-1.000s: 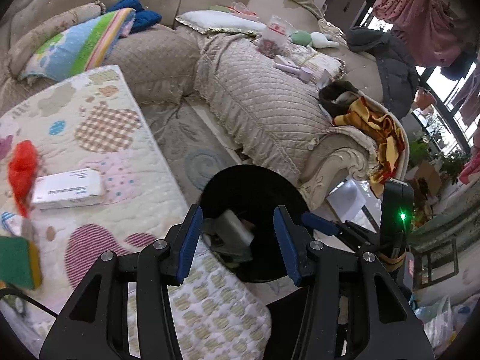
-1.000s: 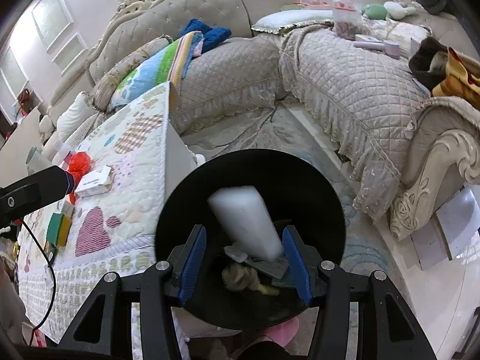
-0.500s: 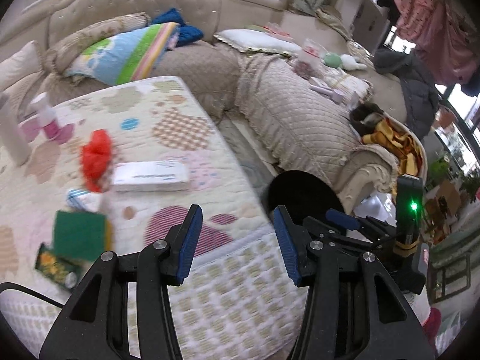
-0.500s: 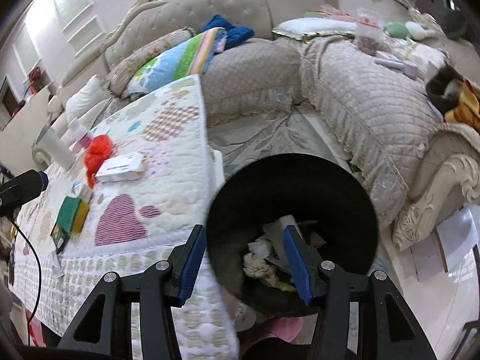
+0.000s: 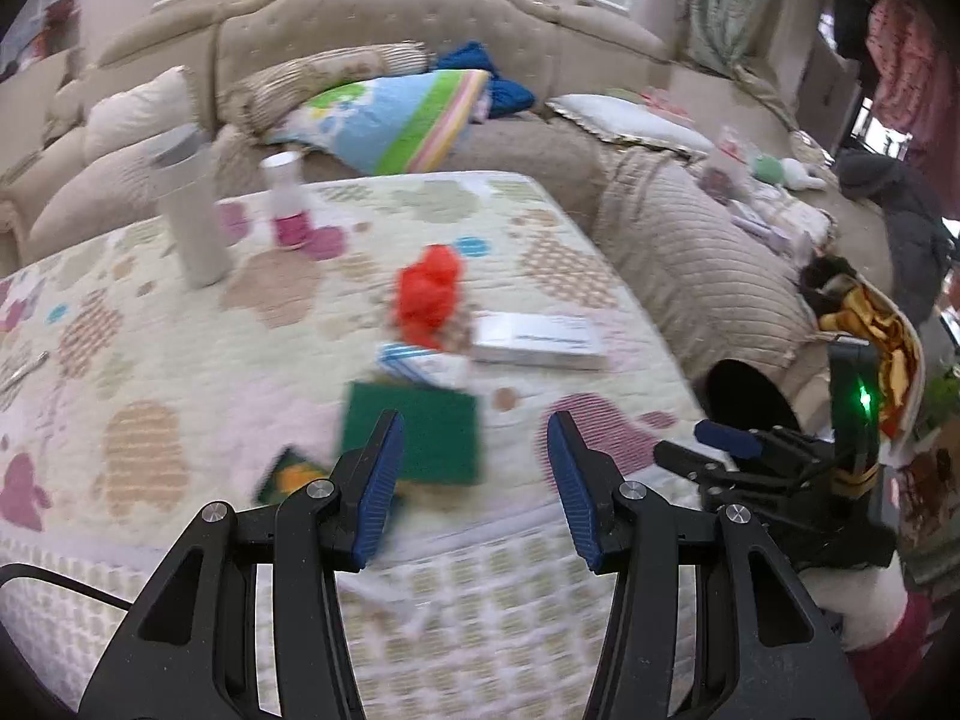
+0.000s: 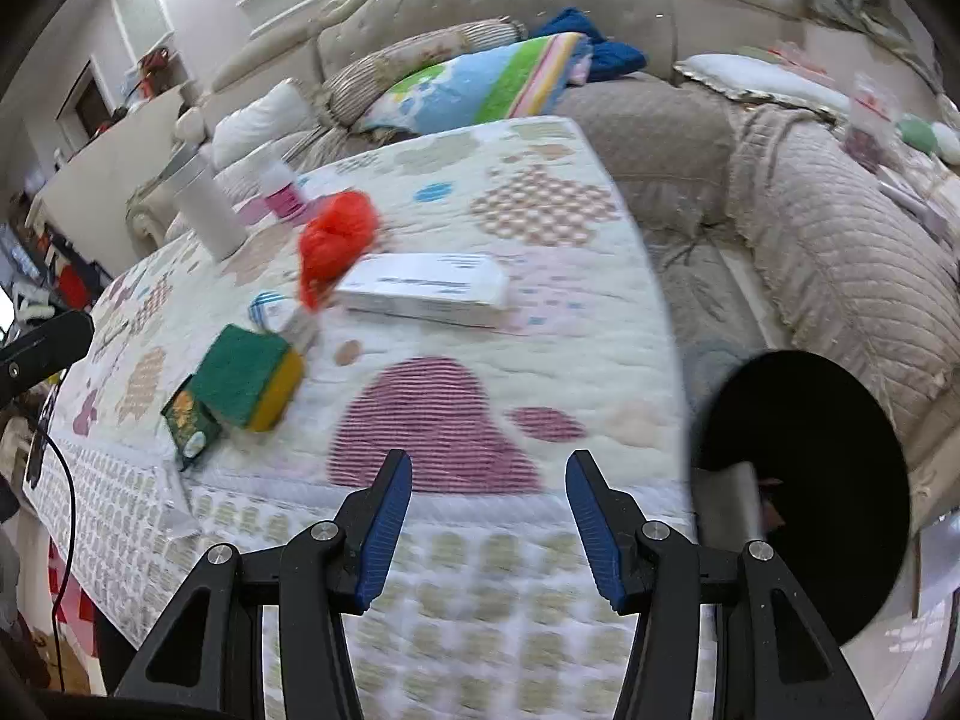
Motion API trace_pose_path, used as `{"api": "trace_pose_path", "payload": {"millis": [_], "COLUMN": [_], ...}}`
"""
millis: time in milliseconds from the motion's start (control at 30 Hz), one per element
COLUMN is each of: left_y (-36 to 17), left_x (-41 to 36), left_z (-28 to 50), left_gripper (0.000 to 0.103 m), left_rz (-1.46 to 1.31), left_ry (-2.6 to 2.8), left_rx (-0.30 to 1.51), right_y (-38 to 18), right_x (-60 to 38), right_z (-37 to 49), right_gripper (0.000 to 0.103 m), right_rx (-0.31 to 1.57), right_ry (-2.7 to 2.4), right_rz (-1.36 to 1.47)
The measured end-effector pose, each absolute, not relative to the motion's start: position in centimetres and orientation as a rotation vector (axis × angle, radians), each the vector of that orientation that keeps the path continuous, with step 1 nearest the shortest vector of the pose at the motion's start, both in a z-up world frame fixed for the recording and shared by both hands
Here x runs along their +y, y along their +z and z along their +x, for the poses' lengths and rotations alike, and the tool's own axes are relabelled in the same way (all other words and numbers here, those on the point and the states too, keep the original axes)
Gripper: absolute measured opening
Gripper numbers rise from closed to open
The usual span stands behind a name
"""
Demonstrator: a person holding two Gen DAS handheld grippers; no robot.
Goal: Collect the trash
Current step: 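Move both grippers back over the items on the quilt, then grasp the white-and-orange tube with the left gripper while the right grasps the green scouring sponge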
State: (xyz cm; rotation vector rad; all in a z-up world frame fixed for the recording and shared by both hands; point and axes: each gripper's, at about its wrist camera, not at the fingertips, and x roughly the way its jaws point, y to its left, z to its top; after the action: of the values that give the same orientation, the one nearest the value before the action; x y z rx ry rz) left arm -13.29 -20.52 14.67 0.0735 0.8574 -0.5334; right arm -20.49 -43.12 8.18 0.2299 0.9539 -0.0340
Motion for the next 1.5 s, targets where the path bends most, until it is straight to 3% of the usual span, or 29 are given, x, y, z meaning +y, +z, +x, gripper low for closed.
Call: {"api": "trace_pose_path", "payload": {"millis": [167, 467, 900, 1333, 1400, 1433, 1467, 1500], "left_y": [13.7, 10.8, 5.4, 2.7, 2.7, 2.7, 2.7, 2.6], "left_x": [-14.9, -6.6, -11.8, -14.7, -14.9, -14.9, -14.7, -14.4], "left_z": [-12.0, -11.2, -12.9, -11.6, -11.5, -11.5, -11.4, -11.2], "left_gripper": [0.048, 0.048, 0.048, 0.048, 0.047, 0.038, 0.024, 0.024], "left_rz": [0.040, -0.041, -0.126, -0.152, -0.130, -0.117, -0.110, -0.114], "left_ry": [-0.445, -0.331, -0.442, -0.335, -0.356, -0.369, -0.387, -0.410], "left_rx": [0.881, 0.981, 1.140, 1.163, 1.153, 1.151, 1.156, 1.169], "right_y": [7.5, 6.0, 6.1, 6.0, 5.1, 4.7, 4.3, 3.9], "right_x": [-39.4, -33.4, -32.2, -31.8, -32.5, -32.7, -32.8, -32.8], "right_z": [-18.5, -15.9, -14.2, -8.7, -7.9, -7.7, -7.7, -7.9], "right_gripper": [0.060, 0.061, 0.061, 0.065, 0.065, 0.065, 0.054, 0.046], "right_rx": [0.983, 1.034, 1.031, 0.997, 1.016, 1.025, 1.033, 1.038], "right_ry": [0.000, 0.120, 0.117, 0.182, 0.180, 0.182, 0.188, 0.208], "right_rz": [0.196, 0.178, 0.183, 0.154, 0.232, 0.259, 0.280, 0.298]}}
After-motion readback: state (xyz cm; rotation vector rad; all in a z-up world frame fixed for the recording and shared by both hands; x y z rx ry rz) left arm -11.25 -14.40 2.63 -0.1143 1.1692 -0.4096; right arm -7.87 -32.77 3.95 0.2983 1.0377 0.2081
